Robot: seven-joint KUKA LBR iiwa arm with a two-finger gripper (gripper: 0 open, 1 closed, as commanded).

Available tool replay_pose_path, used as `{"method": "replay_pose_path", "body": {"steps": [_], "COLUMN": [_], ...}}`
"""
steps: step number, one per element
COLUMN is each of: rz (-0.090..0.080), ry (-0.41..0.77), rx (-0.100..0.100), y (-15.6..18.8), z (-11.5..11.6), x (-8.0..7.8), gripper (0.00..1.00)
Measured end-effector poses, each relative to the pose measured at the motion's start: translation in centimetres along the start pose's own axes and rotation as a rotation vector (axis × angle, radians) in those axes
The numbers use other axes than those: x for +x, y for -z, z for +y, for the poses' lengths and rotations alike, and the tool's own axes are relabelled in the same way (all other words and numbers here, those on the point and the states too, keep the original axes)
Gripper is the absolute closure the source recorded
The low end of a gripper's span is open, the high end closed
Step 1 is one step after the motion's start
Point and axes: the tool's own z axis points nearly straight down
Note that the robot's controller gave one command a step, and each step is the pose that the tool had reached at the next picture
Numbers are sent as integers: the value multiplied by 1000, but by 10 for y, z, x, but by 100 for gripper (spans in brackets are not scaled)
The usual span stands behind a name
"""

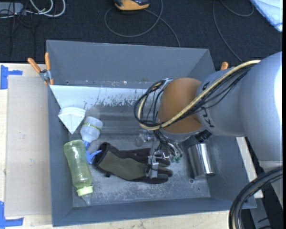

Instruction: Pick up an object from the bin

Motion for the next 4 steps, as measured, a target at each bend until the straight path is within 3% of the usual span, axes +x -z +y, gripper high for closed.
{"method": "replay_pose_path", "body": {"steps": [1,4], "rz": [-7,-4], "ry": [-51,-51], "rx": [0,0], "y": [4,21], "z": [9,9], "x": [24,25], "gripper": [100,100]}}
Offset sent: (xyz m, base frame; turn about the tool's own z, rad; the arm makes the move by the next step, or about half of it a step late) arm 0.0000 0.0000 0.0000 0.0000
